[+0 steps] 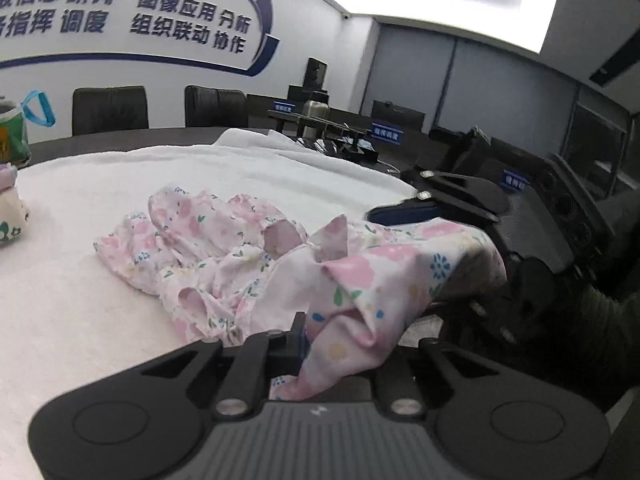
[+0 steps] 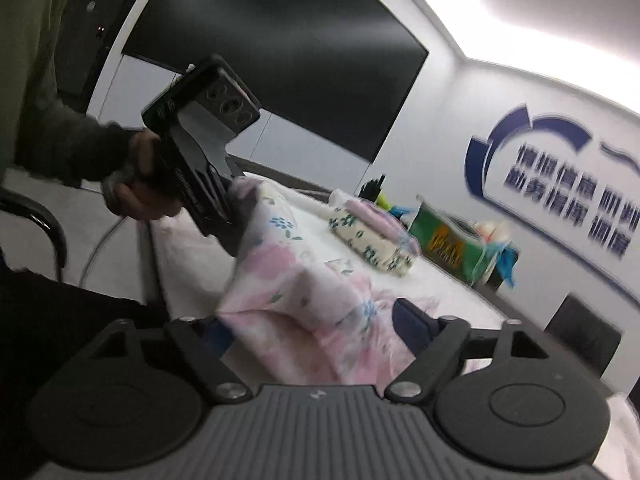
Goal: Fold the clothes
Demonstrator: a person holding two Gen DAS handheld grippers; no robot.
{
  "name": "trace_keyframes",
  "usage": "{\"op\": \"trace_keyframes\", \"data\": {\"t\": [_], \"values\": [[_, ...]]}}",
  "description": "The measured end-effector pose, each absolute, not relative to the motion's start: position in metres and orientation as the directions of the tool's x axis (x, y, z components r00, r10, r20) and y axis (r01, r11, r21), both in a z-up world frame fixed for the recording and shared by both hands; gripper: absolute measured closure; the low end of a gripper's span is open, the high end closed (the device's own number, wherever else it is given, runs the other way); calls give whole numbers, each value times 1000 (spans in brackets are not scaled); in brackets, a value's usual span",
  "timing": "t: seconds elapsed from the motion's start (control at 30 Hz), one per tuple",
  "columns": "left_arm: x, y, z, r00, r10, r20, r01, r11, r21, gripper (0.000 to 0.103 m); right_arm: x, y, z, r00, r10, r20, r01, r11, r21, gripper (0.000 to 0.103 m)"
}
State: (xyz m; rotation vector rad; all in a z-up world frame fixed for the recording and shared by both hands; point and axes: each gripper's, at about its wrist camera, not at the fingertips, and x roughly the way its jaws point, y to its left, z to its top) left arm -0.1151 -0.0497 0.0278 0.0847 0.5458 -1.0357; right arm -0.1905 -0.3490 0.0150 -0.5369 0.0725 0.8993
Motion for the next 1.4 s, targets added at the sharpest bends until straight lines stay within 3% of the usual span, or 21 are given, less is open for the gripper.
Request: {"op": "trace_keyframes", "data": {"t": [0.07, 0.1, 0.17, 0.27, 0.3, 0.33, 0.43, 0.53, 0.63, 0.8, 0.83, 0.87, 0.93, 1.0, 1.07, 1.1, 1.13, 1.17, 1.2, 1.3, 1.4], "values": [[-117, -49, 27, 376, -790, -484, 840, 511, -181, 92, -175, -351, 18, 566, 765, -307, -816, 469, -336, 87], [-115, -49, 25, 363, -791, -492, 841, 506, -191, 92, -165, -352, 21, 510, 784, -353, -860, 448, -246, 92], [-117, -46, 23, 326, -805, -495, 848, 481, -225, 92, -144, -360, 26, 366, 835, -410, -918, 395, -14, 92], [-121, -41, 19, 270, -829, -490, 853, 442, -279, 87, -113, -383, 25, 188, 918, -350, -892, 309, 332, 92], [-120, -40, 19, 277, -825, -492, 842, 456, -289, 78, -104, -391, 21, 176, 933, -314, -862, 301, 409, 92], [-118, -36, 19, 290, -825, -486, 827, 472, -306, 68, -98, -393, 18, 192, 932, -308, -826, 323, 462, 92], [-115, -20, 21, 329, -839, -434, 777, 502, -380, 56, -83, -394, 10, 269, 905, -330, -708, 418, 569, 90], [-111, -11, 19, 385, -825, -413, 694, 554, -460, 56, -75, -397, 7, 338, 873, -352, -586, 488, 647, 90], [-115, -17, 16, 404, -806, -433, 665, 584, -466, 57, -78, -388, 10, 372, 828, -420, -572, 560, 599, 89], [-126, -18, 26, 437, -762, -478, 684, 627, -374, 55, -85, -375, 16, 404, 761, -508, -537, 647, 542, 61], [-126, -11, 31, 456, -759, -465, 676, 635, -373, 54, -89, -377, 21, 434, 750, -498, -540, 660, 523, 50], [-127, -4, 37, 478, -756, -448, 667, 644, -376, 52, -93, -380, 28, 469, 739, -483, -543, 673, 502, 37], [-126, 8, 46, 532, -739, -412, 636, 671, -382, 32, -102, -385, 40, 537, 714, -449, -548, 700, 458, 31], [-119, 2, 45, 599, -687, -410, 576, 726, -376, 28, -105, -386, 46, 614, 655, -440, -516, 755, 404, 31], [-110, -16, 39, 632, -635, -445, 528, 772, -353, 32, -105, -381, 46, 677, 591, -439, -474, 806, 353, 33], [-107, -25, 35, 645, -613, -456, 510, 790, -340, 41, -104, -376, 43, 701, 562, -439, -456, 827, 330, 38], [-104, -31, 31, 652, -596, -469, 494, 803, -334, 62, -102, -370, 38, 707, 541, -456, -438, 841, 318, 57], [-102, -38, 26, 657, -580, -482, 476, 815, -330, 72, -99, -365, 34, 708, 521, -476, -421, 853, 308, 79], [-99, -41, 21, 650, -572, -500, 456, 820, -345, 82, -96, -359, 29, 709, 502, -495, -404, 865, 298, 86], [-103, -41, 9, 637, -572, -517, 420, 820, -389, 77, -92, -346, 12, 715, 427, -553, -335, 904, 266, 87], [-115, -25, 14, 670, -560, -487, 412, 826, -384, 54, -103, -343, 13, 746, 397, -534, -328, 918, 224, 79]]}}
